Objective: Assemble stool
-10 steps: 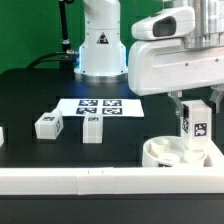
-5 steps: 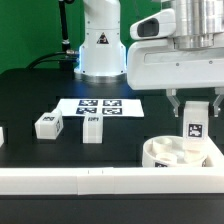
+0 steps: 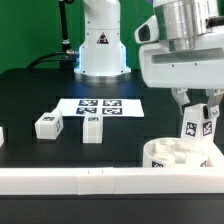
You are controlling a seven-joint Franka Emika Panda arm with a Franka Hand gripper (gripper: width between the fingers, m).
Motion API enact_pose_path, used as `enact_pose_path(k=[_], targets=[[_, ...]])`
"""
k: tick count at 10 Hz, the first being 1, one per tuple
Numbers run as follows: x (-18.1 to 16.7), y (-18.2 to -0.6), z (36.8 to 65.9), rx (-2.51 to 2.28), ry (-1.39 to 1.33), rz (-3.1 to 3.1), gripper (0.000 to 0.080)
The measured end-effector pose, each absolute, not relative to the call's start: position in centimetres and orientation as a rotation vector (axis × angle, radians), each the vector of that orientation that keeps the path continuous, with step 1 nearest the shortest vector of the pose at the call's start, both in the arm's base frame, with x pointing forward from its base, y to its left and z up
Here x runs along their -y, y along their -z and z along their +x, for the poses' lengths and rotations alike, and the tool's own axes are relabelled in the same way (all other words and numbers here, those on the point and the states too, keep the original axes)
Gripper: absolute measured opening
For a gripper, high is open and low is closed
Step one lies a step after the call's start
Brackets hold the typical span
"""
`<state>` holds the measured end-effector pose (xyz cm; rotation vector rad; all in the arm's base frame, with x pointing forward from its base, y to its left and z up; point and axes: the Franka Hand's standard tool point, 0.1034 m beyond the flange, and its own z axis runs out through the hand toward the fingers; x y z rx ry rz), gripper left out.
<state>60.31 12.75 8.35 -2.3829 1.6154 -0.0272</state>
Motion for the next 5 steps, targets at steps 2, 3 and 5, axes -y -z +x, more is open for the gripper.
enact_pose_path(k=[2, 3, 5], targets=[[-13.13, -8.31, 60.67, -1.925, -0.023, -2.073, 0.0338], [-13.14, -8.26, 60.69, -2.045, -0.062, -1.941, 0.0338], [-13.18, -8.20, 60.64, -2.159, -0.100, -1.803, 0.0339]])
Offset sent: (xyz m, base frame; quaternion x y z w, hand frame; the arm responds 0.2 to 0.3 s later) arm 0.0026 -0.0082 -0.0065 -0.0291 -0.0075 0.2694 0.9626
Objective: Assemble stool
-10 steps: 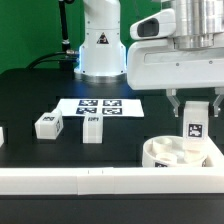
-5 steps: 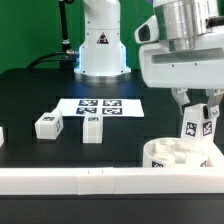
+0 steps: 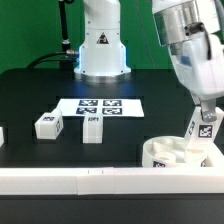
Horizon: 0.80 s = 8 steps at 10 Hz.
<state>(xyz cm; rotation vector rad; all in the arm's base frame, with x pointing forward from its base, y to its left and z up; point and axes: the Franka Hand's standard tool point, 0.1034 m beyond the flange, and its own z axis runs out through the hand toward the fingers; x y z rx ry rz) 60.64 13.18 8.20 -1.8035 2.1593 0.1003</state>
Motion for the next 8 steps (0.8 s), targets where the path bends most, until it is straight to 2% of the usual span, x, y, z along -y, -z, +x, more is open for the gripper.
enact_pose_path(k=[1, 2, 3, 5, 8], targets=[[-13.3, -8.2, 60.6, -2.168, -0.106, -1.791, 0.0339], [-13.3, -8.3, 60.6, -2.100, -0.100, -1.878, 0.0504], [-13.6, -8.8, 60.9, -2.039, -0.104, -1.945, 0.0623], [-14.2, -9.8, 61.5, -1.876, -0.097, -2.092, 0.0641], [-14.1, -9.5, 61.4, -1.532, -0.026, -2.355, 0.0648]])
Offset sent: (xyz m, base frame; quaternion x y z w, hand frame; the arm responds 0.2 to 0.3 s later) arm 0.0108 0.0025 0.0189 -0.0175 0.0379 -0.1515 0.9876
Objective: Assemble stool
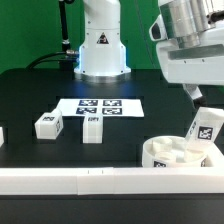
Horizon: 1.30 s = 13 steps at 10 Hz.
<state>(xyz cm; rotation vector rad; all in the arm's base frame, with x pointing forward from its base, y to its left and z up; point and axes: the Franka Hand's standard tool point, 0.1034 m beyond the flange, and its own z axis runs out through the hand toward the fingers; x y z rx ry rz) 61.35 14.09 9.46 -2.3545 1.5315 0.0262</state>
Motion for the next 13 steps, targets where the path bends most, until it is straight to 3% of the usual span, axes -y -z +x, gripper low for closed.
enact_pose_path(k=[4, 8, 13], targets=[[-13.98, -9.41, 61.30, -0.814, 0.104, -2.734, 0.0648], [-13.73, -9.36, 61.34, -0.343, 0.173, -2.863, 0.0648], [-14.57, -8.87, 61.37, 0.582, 0.283, -2.941, 0.0648]])
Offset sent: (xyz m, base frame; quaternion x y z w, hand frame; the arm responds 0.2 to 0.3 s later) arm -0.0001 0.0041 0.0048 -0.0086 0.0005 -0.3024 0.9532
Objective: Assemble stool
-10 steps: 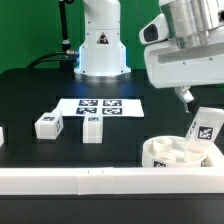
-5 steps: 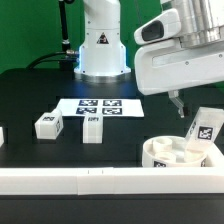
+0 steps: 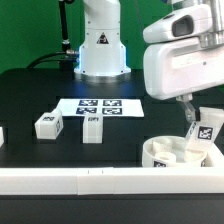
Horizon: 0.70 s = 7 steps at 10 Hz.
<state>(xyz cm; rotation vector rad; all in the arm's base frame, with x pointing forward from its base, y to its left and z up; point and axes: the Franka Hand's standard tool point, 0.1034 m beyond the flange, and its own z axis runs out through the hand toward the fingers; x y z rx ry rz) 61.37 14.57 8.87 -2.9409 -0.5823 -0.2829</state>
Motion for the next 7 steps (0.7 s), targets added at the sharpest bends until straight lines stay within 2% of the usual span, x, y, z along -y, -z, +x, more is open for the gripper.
enact_pose_path(k=[7], targets=[[-14.13, -8.44, 61.13, 1.796, 0.237, -2.603, 0.0648]])
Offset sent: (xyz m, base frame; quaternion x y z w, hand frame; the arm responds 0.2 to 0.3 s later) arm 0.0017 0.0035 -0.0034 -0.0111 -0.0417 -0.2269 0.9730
